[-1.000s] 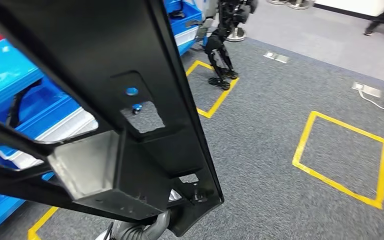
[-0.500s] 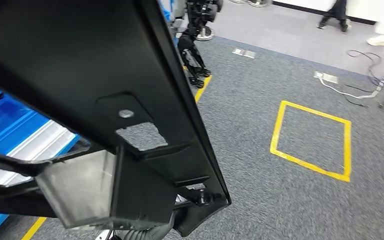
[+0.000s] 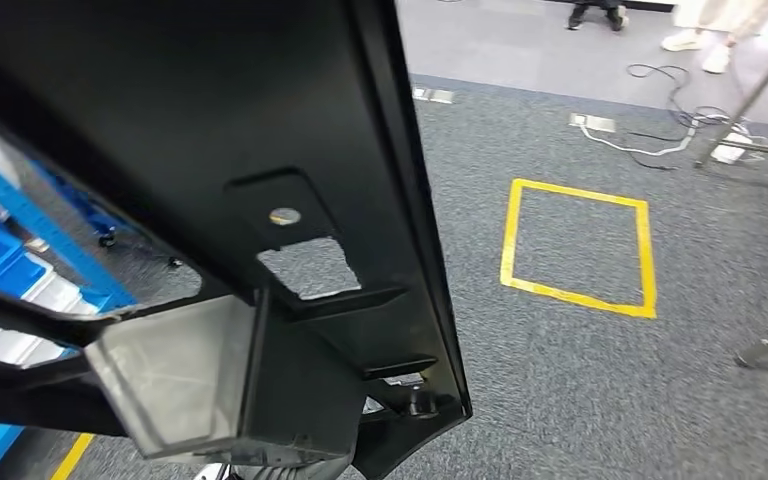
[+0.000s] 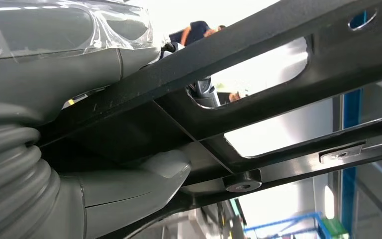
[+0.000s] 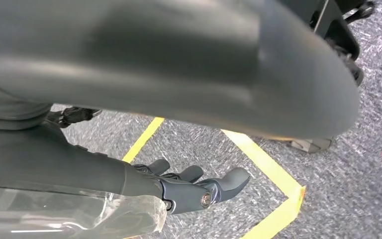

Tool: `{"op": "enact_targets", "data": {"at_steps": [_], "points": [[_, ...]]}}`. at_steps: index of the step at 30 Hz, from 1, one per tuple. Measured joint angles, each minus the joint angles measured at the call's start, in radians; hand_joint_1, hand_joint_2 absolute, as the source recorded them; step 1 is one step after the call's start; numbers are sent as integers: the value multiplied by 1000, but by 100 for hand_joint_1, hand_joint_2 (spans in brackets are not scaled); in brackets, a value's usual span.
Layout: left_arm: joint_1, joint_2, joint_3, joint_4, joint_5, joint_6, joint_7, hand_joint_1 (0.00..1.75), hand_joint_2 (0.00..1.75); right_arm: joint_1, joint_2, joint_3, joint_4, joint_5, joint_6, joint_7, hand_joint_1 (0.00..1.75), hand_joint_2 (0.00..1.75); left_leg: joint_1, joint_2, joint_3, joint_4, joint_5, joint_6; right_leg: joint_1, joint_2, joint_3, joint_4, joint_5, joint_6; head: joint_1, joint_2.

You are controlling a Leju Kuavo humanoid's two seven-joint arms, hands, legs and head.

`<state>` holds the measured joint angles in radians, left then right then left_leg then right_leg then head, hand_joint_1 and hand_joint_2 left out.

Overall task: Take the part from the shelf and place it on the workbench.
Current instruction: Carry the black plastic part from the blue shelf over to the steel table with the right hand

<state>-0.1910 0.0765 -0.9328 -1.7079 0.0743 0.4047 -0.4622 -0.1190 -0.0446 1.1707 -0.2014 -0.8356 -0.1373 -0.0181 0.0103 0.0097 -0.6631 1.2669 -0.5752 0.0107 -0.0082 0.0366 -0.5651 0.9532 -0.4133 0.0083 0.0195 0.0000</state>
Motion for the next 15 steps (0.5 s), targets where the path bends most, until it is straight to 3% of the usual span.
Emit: {"op": "enact_targets", "data": {"at_steps": [1, 2, 4, 6, 8, 10, 12, 13, 14, 15], "points": [[0, 0, 0, 0, -1, 0, 1, 175, 175, 1, 0, 0, 0, 0, 0, -2, 0, 0, -1, -3, 16, -39, 29, 4, 1, 13, 1, 0, 0, 0, 0, 0], [-1, 0, 0, 0, -3, 0, 3, 175, 175, 1, 0, 0, 0, 0, 0, -4, 0, 0, -2, -13, 50, -114, 69, 10, 1, 25, 3, 0, 1, 1, 0, 0], [-2, 0, -1, 0, -6, 0, 5, 175, 175, 0, 3, 0, 0, 0, 0, -7, 0, 0, -4, -55, 117, -266, 130, 24, 2, 47, 3, 1, 2, 4, -1, 0], [-2, 0, -1, 0, -10, 0, 8, 175, 175, 1, 5, 0, 0, 0, 0, -9, 0, 0, -7, -75, 142, -324, 146, 28, 1, 65, -5, 2, 5, 12, -1, 0], [-3, 0, -2, 0, -14, 0, 10, 175, 175, 5, 3, 0, 0, -1, 0, -4, 0, 0, -6, -56, 145, -329, 151, 29, -3, 79, -12, 4, 7, 22, -1, 0], [-5, -1, -2, -1, -18, -1, 11, 175, 175, 7, 2, 0, 1, -2, 0, 3, 0, 0, -1, -34, 146, -335, 156, 37, -1, 52, -31, 41, -18, 31, 2, 0], [-6, -1, -3, -2, -22, -1, 12, 175, 175, 7, 3, 0, 1, -3, 0, 7, 0, 0, 1, -11, 147, -338, 157, 41, -1, 2, -86, 160, -84, 41, 6, 0], [-6, -1, -3, -3, -23, -1, 13, 175, 175, 6, 3, 0, 1, -4, 0, 7, 0, 0, 1, 2, 146, -337, 157, 42, -3, -13, -121, 233, -116, 45, 7, 0], [-6, -1, -3, -3, -24, -1, 14, 175, 175, 7, 3, 0, 1, -4, 0, 7, 0, 0, 2, 14, 146, -337, 156, 41, -7, -20, -146, 288, -134, 50, 7, 0], [-7, 0, -2, -3, -26, -1, 15, 175, 175, 8, 3, 0, 1, -3, 0, 7, 0, 0, 3, 25, 146, -337, 156, 40, -10, -24, -154, 307, -132, 54, 7, 0]]}}
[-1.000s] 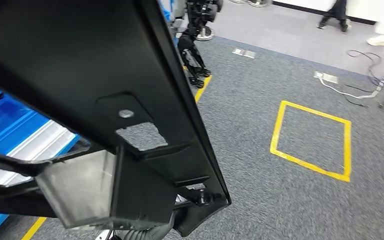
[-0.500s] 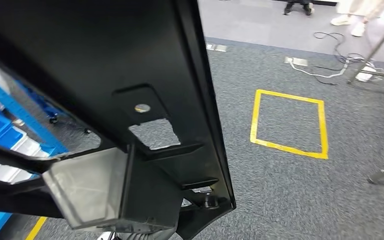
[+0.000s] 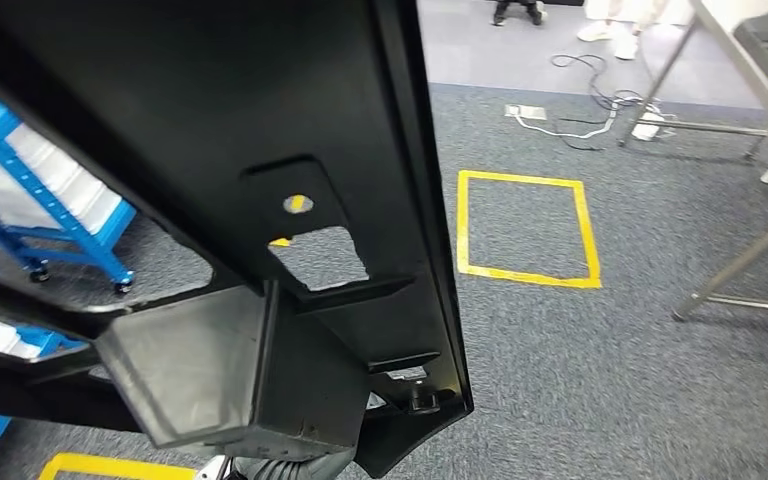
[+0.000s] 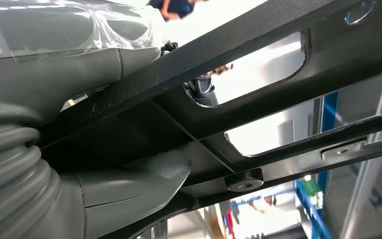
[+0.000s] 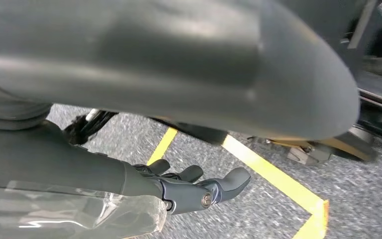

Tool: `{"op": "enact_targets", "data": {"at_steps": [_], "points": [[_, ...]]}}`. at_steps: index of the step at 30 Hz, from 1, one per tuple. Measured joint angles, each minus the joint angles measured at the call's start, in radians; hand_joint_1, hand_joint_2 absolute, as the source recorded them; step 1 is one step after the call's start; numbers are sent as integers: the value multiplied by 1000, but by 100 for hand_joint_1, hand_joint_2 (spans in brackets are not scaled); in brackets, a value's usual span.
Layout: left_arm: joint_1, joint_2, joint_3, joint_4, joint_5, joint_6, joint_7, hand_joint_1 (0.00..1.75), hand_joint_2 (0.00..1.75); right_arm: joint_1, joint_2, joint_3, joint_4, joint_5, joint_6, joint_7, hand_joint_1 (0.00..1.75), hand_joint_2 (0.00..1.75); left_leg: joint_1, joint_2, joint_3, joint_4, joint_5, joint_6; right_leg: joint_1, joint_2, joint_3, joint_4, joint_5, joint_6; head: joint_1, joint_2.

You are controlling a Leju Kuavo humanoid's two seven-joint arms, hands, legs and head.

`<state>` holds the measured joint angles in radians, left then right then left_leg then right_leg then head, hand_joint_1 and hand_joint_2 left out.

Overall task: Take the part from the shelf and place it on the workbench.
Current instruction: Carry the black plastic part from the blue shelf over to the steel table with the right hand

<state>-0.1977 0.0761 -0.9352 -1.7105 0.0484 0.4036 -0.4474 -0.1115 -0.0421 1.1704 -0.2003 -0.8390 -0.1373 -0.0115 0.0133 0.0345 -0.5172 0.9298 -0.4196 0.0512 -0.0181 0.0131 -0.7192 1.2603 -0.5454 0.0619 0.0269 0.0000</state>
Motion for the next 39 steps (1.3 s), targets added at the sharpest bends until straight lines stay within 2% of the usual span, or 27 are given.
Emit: {"op": "enact_targets", "data": {"at_steps": [1, 3, 5, 6, 8, 9, 11, 13, 14, 15, 16, 17, 19, 21, 22, 23, 25, 27, 29, 30, 31, 32, 33, 35, 36, 37, 39], "points": [[0, 0, 0, 0, -2, 0, 1, 175, 175, 1, 0, 0, 0, 0, 0, -1, 0, 0, 2, 9, 1, 0, -1, -2, -4, -4, 14, -25, 20, 4, 0, 0], [-1, 0, 1, 0, -5, 0, 0, 175, 175, 1, -1, 0, 0, 2, 0, -6, 0, 0, 6, 25, 3, 4, -7, -11, -10, -30, 90, -167, 82, 13, 0, 0], [-3, 0, 4, -1, -8, 2, -2, 175, 175, -2, 1, 0, 0, 3, 0, -14, 0, 0, 4, 37, 5, 11, -14, -26, -9, -52, 146, -275, 115, 8, 0, 0], [-3, 0, 5, -1, -9, 3, -5, 175, 175, -3, 2, 0, 0, 4, 0, -19, 0, 0, 1, 42, 5, 12, -17, -33, -6, -54, 152, -291, 114, 1, -2, 0], [-4, 1, 8, -3, -9, 7, -11, 175, 175, -2, 2, 0, 0, 5, 0, -27, 0, 0, 3, 51, 8, 11, -18, -43, -2, -37, 147, -288, 115, -18, -4, 0], [-3, 2, 11, -4, -9, 8, -14, 175, 175, -1, 2, 0, 0, 6, 0, -31, 0, 0, 6, 45, 6, 18, -25, -47, -2, -30, 146, -288, 117, -25, -4, 0], [-3, 3, 17, -7, -7, 11, -22, 175, 175, -2, 1, 0, 0, 10, 0, -35, 0, 0, 10, 14, -25, 90, -71, -54, -3, -16, 145, -289, 120, -37, -6, 0], [-1, 5, 25, -9, -4, 13, -31, 175, 175, -4, 1, 0, 0, 14, 0, -37, 0, 0, 8, -16, -94, 237, -139, -54, 0, 0, 142, -289, 122, -43, -8, 0], [1, 6, 28, -9, -3, 14, -35, 175, 175, -4, 1, 0, 0, 17, 0, -37, 0, 0, 6, -21, -128, 303, -161, -52, 2, 10, 141, -289, 123, -46, -9, 0], [2, 8, 31, -9, -2, 14, -39, 175, 175, -4, 1, 0, 0, 19, 0, -36, 0, 0, 3, -23, -146, 334, -163, -47, 5, 21, 141, -289, 124, -47, -9, 0], [4, 10, 34, -9, -2, 14, -43, 175, 175, -3, 0, 0, 0, 20, 0, -33, 0, 0, 0, -26, -144, 323, -146, -41, 8, 33, 141, -289, 124, -48, -9, 0], [5, 11, 37, -10, -1, 14, -46, 175, 175, -3, 0, 0, 0, 21, 0, -30, 0, 0, -4, -31, -123, 272, -114, -31, 12, 45, 141, -289, 125, -49, -10, 0], [5, 12, 42, -12, 2, 14, -50, 175, 175, -3, 0, 0, 0, 21, -1, -25, 0, 0, -12, -69, -56, 121, -45, -7, 15, 67, 142, -289, 127, -50, -9, 0], [5, 13, 48, -15, 5, 14, -52, 175, 175, -4, 0, 0, 0, 21, -4, -20, 0, 0, -19, -100, -20, 35, -17, 7, 12, 84, 137, -289, 130, -45, -10, 0], [6, 13, 51, -16, 7, 14, -53, 175, 175, -4, 1, 0, 1, 21, -6, -19, 0, 0, -22, -100, -17, 27, -17, 7, 11, 91, 135, -290, 132, -40, -10, 0], [6, 14, 54, -17, 8, 14, -55, 175, 175, -3, -1, 0, 1, 21, -7, -18, 0, 0, -22, -90, -15, 21, -13, 6, 10, 97, 133, -291, 133, -35, -11, 0], [7, 14, 56, -17, 14, 13, -61, 175, 175, -2, -3, 0, 2, 21, -7, -18, 0, 0, -16, -72, -7, 9, -6, 7, 12, 76, 126, -276, 121, -25, -9, 0], [9, 14, 58, -17, 23, 11, -68, 175, 175, -4, -5, 1, 3, 17, -7, -18, 0, 0, -11, -48, -2, 1, -1, 10, 12, 30, 86, -187, 66, -17, -5, 0], [12, 14, 60, -17, 33, 10, -77, 175, 175, -6, -7, 0, 2, 12, -7, -18, 0, 0, -11, -22, -3, 1, -2, 11, 8, 7, 21, -50, 3, -7, -3, 0], [12, 14, 60, -17, 36, 10, -83, 175, 175, -6, -8, 0, 2, 10, -7, -19, 0, 0, -11, -8, -3, 1, -2, 11, 5, 4, 2, -9, -8, -2, -3, 0], [12, 14, 60, -16, 38, 10, -91, 175, 175, -6, -10, 0, 2, 9, -7, -19, 0, 0, -10, 4, -4, 2, -3, 10, 2, 0, 2, -6, 1, 2, -3, 0], [12, 14, 60, -15, 39, 11, -99, 175, 175, -5, -12, 0, 3, 10, -7, -19, 0, 0, -9, 15, -3, 2, -4, 8, 0, -5, 25, -46, 26, 5, -3, 0], [12, 13, 60, -14, 39, 12, -108, 175, 175, -5, -15, 0, 3, 11, -7, -18, 0, 0, -9, 25, -1, 2, -6, 5, -2, -16, 65, -119, 61, 6, -3, 0], [10, 12, 60, -13, 42, 14, -126, 175, 175, -8, -20, 0, 3, 12, -7, -17, 0, 0, -14, 42, 3, 5, -12, -3, 1, -50, 139, -258, 107, 1, -2, 0], [8, 11, 60, -13, 44, 15, -134, 175, 175, -9, -22, 0, 3, 12, -7, -17, 0, 0, -17, 50, 4, 6, -15, -8, 4, -60, 157, -293, 115, -5, -3, 0], [6, 10, 60, -12, 46, 16, -140, 175, 175, -10, -24, 0, 3, 12, -7, -17, 0, 0, -19, 57, 5, 7, -16, -13, 7, -60, 160, -303, 114, -12, -4, 0], [3, 7, 60, -10, 50, 20, -152, 175, 175, -9, -29, 0, 3, 12, -7, -24, 0, 0, -17, 67, 5, 9, -21, -24, 6, -41, 156, -303, 118, -25, -5, 0]]}}
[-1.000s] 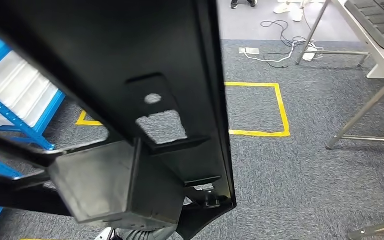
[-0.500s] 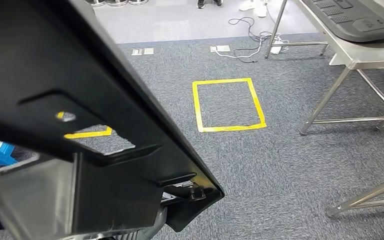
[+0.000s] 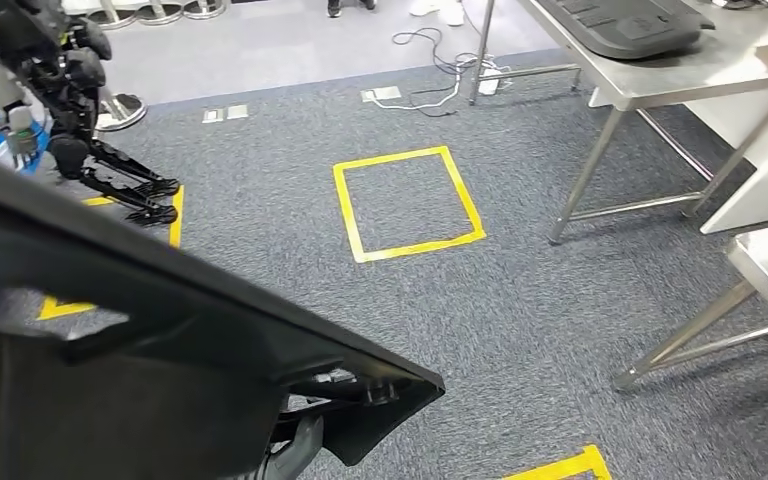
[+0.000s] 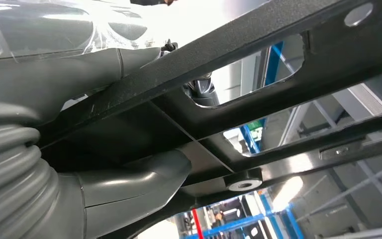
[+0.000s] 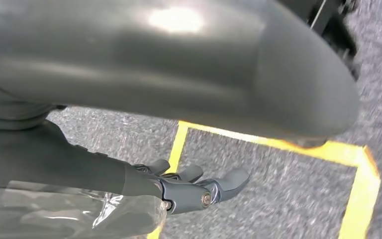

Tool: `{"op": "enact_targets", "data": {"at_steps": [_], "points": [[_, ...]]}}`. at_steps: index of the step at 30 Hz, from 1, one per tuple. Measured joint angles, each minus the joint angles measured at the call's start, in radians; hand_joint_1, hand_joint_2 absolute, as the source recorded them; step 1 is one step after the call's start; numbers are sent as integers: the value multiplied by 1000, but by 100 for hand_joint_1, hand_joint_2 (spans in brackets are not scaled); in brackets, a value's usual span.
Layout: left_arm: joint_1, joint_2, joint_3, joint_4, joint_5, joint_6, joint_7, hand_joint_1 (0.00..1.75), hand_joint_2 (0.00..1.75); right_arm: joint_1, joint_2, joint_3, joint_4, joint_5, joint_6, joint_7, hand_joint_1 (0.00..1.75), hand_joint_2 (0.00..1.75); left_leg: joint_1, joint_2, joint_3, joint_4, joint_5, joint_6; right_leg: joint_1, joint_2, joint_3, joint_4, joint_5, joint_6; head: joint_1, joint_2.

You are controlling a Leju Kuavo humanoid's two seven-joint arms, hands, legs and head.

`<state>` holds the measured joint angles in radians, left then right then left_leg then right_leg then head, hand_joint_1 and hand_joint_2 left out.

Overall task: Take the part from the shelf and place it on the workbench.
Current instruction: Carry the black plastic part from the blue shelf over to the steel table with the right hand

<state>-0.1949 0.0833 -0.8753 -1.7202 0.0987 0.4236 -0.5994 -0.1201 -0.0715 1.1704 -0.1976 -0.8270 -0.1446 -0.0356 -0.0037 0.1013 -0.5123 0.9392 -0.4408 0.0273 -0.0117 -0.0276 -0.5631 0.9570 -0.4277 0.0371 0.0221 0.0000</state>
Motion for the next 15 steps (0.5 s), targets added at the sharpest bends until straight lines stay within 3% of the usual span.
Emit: {"op": "enact_targets", "data": {"at_steps": [2, 5, 6, 7, 8, 9, 11, 13, 15], "points": [[-4, -3, 0, 1, 4, 6, -12, 175, 175, 0, -6, 0, 0, 0, 0, -12, 0, 0, 7, -26, -19, 48, -34, -11, -3, 17, -1, -3, 5, -12, -1, 0], [-5, -4, 0, 5, 12, 15, -22, 175, 175, -4, -10, 0, 0, 1, 0, -19, 0, 0, 12, -82, -114, 259, -132, -22, -5, 46, -4, -3, 8, -19, -3, 0], [-4, -4, 0, 7, 15, 16, -24, 175, 175, -4, -11, 0, 0, 2, 0, -16, 0, 0, 12, -88, -140, 310, -145, -23, -5, 57, -4, -2, 8, -20, -4, 0], [-4, -4, 0, 9, 17, 16, -26, 175, 175, -3, -12, 0, 0, 2, 0, -11, 0, 0, 12, -90, -147, 320, -137, -23, -5, 69, -4, -2, 9, -20, -4, 0], [-3, -4, 0, 11, 19, 16, -28, 175, 175, -3, -14, 0, 0, 3, 0, -3, 0, 0, 13, -94, -133, 286, -110, -21, -5, 81, -3, -2, 9, -19, -4, 0], [-3, -4, 0, 12, 22, 16, -31, 175, 175, -3, -15, 0, 0, 3, 0, 5, 0, 0, 13, -103, -102, 216, -72, -17, -5, 93, -1, -2, 10, -19, -4, 0], [-3, -4, 0, 14, 24, 17, -35, 175, 175, -4, -18, 0, 0, 3, 0, 20, 0, 0, 15, -144, -36, 68, -11, -9, -4, 116, -2, -1, 11, -14, -4, 0], [-2, -4, 0, 15, 21, 22, -39, 175, 175, -4, -20, 0, 0, 3, 0, 30, 0, 0, 13, -169, -15, 10, 2, -2, -5, 134, -9, -1, 15, -3, -4, 0], [-1, -5, 1, 16, 17, 28, -41, 175, 175, -1, -26, 0, 0, 2, 0, 35, 0, 0, 11, -154, -13, 5, 6, 8, -8, 147, -15, -3, 18, 10, -4, 0]]}}
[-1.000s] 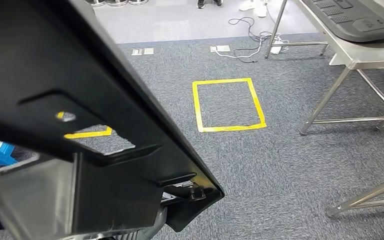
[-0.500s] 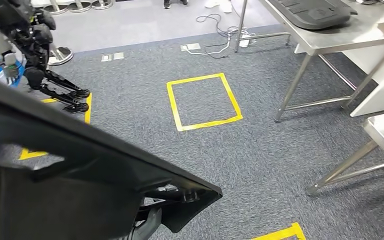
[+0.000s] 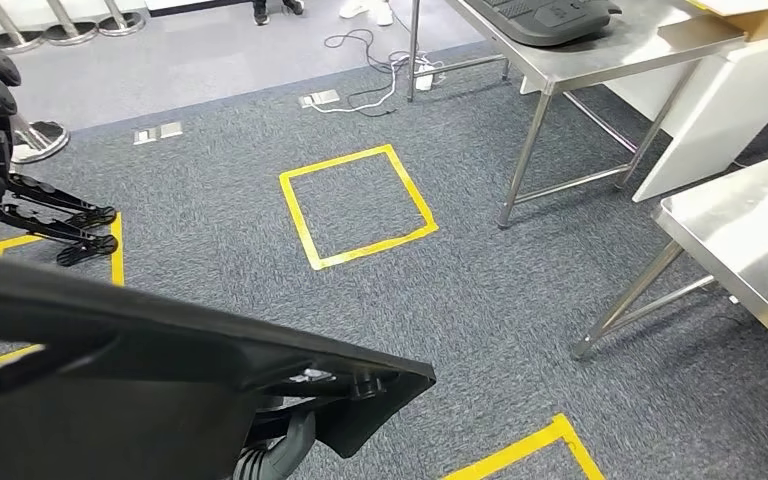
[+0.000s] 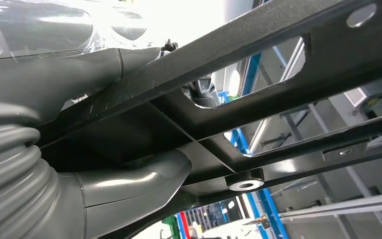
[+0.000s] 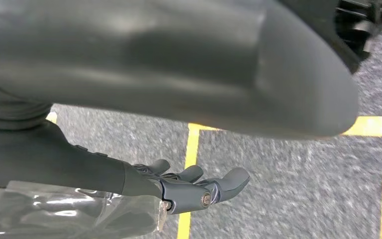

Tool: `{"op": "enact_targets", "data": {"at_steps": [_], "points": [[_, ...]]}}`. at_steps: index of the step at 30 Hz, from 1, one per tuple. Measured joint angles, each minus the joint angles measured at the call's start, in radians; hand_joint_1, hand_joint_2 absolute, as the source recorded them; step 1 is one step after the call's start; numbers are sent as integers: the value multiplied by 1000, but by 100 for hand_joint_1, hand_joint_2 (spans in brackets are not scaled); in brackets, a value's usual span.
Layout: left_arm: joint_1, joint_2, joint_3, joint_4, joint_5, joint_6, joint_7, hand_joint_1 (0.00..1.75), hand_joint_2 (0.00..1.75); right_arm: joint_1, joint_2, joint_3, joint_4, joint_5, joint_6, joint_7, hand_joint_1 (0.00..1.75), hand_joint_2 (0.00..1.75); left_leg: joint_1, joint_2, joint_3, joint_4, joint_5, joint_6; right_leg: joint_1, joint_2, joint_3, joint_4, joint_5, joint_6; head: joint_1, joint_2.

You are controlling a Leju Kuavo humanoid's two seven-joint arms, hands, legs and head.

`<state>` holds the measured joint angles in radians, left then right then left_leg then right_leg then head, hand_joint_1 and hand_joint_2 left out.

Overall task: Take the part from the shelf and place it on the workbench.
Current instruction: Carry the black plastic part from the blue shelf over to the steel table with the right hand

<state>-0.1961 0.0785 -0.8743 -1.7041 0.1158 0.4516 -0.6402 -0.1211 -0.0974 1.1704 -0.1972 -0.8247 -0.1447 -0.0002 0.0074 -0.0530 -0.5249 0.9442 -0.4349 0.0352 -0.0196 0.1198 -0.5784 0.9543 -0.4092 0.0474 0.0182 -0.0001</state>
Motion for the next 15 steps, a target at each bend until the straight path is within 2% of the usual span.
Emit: {"op": "enact_targets", "data": {"at_steps": [1, 2, 4, 5, 6, 7, 8, 9, 10, 11, 12, 13, 15], "points": [[0, -1, 0, 0, -1, 1, 0, 175, 175, 2, -3, 0, 0, -1, 0, 0, 0, 0, 1, 10, 3, -4, 4, 7, 1, -10, -5, 7, -5, 5, 1, 0], [1, -1, 1, 0, -1, 2, 0, 175, 175, 3, -5, 0, 0, -1, 0, -4, 0, 0, 3, 21, 6, -8, 7, 13, 2, -29, -17, 33, -22, 8, 2, 0], [6, -2, 1, 0, -2, 2, 0, 175, 175, 1, -6, 0, 0, -2, 0, -20, 0, 0, 2, 47, 7, -11, 9, 21, 5, -82, -74, 153, -87, 12, 6, 0], [10, -2, 2, 1, -2, 2, 0, 175, 175, -1, -6, 0, 0, -1, 0, -29, 0, 0, 1, 61, 6, -11, 8, 23, 5, -96, -109, 229, -120, 15, 7, 0], [13, -2, 2, 1, -3, 2, 0, 175, 175, -1, -7, 0, 0, -1, 0, -35, 0, 0, 0, 74, 6, -11, 8, 23, 4, -103, -136, 286, -139, 17, 7, 0], [15, -2, 2, 1, -3, 2, 0, 175, 175, 0, -7, 0, 0, 0, 0, -38, 0, 0, -1, 86, 5, -11, 7, 23, 3, -106, -144, 306, -138, 18, 7, 0], [16, -2, 2, 1, -2, 2, 0, 175, 175, 1, -7, 0, 0, 0, 0, -39, 0, 0, -1, 96, 6, -10, 6, 22, 2, -109, -129, 281, -119, 19, 7, 0], [17, -2, 2, 1, -2, 2, 1, 175, 175, 1, -8, 0, 0, 1, 0, -39, 0, 0, -1, 106, 7, -10, 5, 21, 1, -118, -93, 216, -86, 18, 7, 0], [17, -2, 2, 1, -1, 2, 1, 175, 175, 1, -8, 0, 0, 3, 0, -39, 0, 0, -2, 114, 9, -10, 4, 18, 1, -137, -48, 134, -56, 17, 7, 0], [17, -2, 2, 2, 0, 1, 2, 175, 175, -1, -9, 0, 0, 6, 0, -36, 0, 0, -5, 121, 10, -8, 1, 14, 3, -153, -11, 65, -34, 14, 7, 0], [18, -2, 2, 2, 0, 1, 3, 175, 175, -2, -9, 0, 0, 8, 0, -33, 0, 0, -8, 128, 11, -7, -2, 9, 5, -165, 12, 20, -23, 9, 6, 0], [19, -2, 2, 2, 0, 2, 3, 175, 175, -4, -9, 0, 0, 12, 0, -27, 0, 0, -11, 134, 12, -6, -4, 4, 8, -169, 20, 3, -21, 4, 6, 0], [22, -2, 2, 2, -1, 3, 4, 175, 175, -3, -9, 1, 0, 17, 0, -10, 0, 0, -10, 145, 13, -6, -8, -8, 10, -152, 16, 3, -20, -9, 4, 0]]}}
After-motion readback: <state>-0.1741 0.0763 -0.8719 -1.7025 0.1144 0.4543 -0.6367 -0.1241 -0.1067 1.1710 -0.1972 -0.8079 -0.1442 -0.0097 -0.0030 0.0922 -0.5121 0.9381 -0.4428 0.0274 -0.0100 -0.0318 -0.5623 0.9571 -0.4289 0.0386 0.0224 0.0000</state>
